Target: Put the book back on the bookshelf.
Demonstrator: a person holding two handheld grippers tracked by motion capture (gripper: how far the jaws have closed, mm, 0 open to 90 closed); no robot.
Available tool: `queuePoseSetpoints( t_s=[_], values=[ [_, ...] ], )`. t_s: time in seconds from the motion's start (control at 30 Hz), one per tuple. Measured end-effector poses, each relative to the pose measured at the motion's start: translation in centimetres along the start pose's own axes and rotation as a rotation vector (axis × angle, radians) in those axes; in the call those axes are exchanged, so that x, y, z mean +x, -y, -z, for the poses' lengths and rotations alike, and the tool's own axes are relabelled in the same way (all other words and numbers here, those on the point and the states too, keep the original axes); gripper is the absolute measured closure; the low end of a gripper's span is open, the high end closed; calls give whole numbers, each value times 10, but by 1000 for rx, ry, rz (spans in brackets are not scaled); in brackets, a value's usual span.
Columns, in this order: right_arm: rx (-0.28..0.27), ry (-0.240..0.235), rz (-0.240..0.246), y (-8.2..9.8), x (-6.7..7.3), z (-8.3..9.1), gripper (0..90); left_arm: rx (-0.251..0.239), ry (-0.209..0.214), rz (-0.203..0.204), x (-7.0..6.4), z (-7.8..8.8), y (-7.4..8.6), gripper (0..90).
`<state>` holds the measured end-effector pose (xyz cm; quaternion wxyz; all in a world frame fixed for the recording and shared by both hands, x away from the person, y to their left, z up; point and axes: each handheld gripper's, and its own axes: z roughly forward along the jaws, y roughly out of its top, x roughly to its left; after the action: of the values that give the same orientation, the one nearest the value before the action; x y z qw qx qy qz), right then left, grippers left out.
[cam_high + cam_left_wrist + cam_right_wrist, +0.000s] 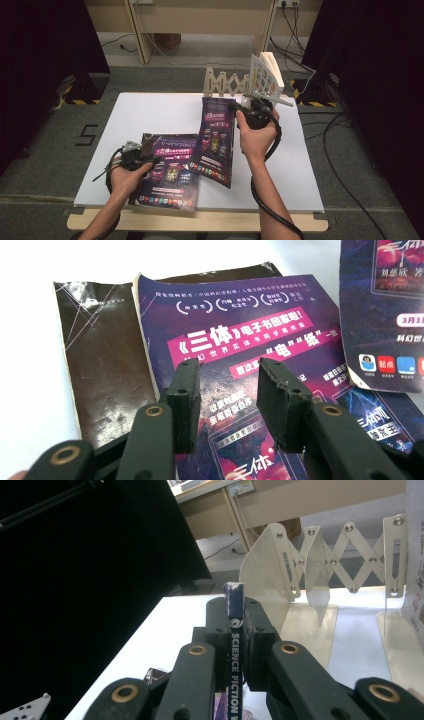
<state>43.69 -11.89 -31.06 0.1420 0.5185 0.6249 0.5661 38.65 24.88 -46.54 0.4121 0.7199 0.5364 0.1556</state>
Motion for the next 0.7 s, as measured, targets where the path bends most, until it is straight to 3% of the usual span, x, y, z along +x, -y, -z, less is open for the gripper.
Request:
queuePoseSetpoints(
  t_s=[0.7],
  values=[
    [-41, 19, 16, -14, -3, 10, 847, -2, 2, -3, 1, 0, -1, 605]
  ],
)
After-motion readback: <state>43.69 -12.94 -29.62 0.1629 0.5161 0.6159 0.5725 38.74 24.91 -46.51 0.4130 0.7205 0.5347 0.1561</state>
